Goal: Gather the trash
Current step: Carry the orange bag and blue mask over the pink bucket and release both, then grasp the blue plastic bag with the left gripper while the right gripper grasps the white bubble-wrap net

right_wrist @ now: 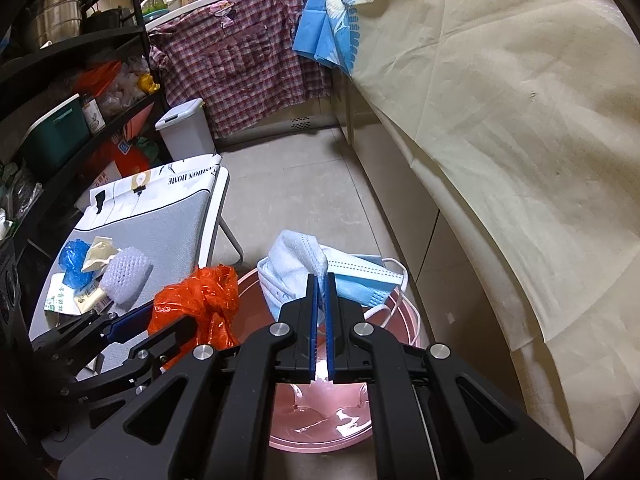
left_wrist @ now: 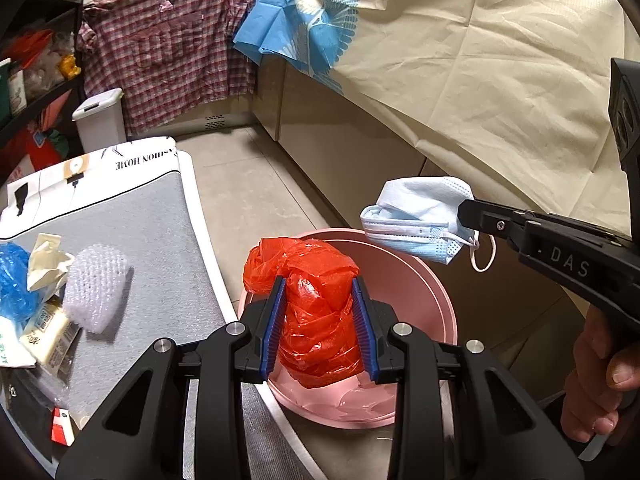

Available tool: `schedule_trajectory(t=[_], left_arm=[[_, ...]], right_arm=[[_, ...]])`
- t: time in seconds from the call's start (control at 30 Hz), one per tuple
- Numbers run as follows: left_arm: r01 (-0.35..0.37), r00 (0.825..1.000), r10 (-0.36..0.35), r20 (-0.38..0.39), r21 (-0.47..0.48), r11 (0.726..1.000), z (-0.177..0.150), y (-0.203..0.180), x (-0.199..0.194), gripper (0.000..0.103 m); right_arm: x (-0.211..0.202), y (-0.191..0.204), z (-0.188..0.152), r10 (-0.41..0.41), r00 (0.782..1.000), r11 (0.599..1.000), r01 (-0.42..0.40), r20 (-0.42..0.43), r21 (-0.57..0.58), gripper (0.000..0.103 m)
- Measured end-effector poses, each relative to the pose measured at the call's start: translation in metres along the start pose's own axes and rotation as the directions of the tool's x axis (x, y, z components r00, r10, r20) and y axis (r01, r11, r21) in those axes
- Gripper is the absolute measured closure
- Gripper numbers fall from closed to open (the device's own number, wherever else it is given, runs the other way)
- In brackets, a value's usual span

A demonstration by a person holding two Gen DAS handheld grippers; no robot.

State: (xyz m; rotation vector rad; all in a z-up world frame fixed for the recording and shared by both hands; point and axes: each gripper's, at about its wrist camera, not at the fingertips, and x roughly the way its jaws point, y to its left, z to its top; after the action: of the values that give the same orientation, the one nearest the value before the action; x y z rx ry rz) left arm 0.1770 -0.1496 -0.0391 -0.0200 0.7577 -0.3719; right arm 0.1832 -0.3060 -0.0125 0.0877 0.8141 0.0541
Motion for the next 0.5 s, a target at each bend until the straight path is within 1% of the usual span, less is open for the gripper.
schedule_trajectory(t=[0.1, 0.13, 0.17, 0.2, 0.23, 0.27, 0.5], left_arm=[[0.002, 1.0, -0.002, -0.015, 0.006, 1.0, 0.0, -0.002, 0.003, 0.067], [-0.004, 1.0, 0.004, -0.021, 0.006, 1.0, -0.001, -0.001, 0.005, 0.064], [-0.007, 1.0, 0.007, -0.028, 0.003, 1.0, 0.0, 0.0, 0.007, 0.062], [-0.007, 0.999, 0.007, -0.031, -0.001, 1.0, -0.001, 0.001, 0.007, 0.06], [-0.005, 1.0, 0.005, -0.03, -0.008, 1.0, -0.001, 0.002, 0.007, 0.055], [-0.007, 1.0, 0.007, -0.028, -0.011, 1.0, -0.001, 0.002, 0.006, 0.052], [-0.013, 1.0, 0.013, -0.015, -0.023, 1.0, -0.006, 0.008, -0.005, 0.052]], right_arm=[[0.002, -0.001, 0.0, -0.013, 1.0, 1.0, 0.013, -0.004, 0.002, 0.095], [0.004, -0.001, 0.0, -0.019, 1.0, 1.0, 0.019, -0.011, 0.003, 0.091], [0.006, -0.001, 0.0, -0.023, 1.0, 1.0, 0.024, -0.02, 0.004, 0.08], [0.006, -0.002, 0.0, -0.028, 0.999, 1.0, 0.028, -0.021, 0.004, 0.074], [0.005, -0.003, 0.0, -0.037, 0.999, 0.999, 0.037, -0.014, 0.007, 0.064], [0.005, -0.004, 0.0, -0.039, 0.999, 0.999, 0.039, -0.008, 0.012, 0.06], [0.0, -0.002, -0.001, -0.029, 0.999, 1.0, 0.029, 0.017, 0.004, 0.06]])
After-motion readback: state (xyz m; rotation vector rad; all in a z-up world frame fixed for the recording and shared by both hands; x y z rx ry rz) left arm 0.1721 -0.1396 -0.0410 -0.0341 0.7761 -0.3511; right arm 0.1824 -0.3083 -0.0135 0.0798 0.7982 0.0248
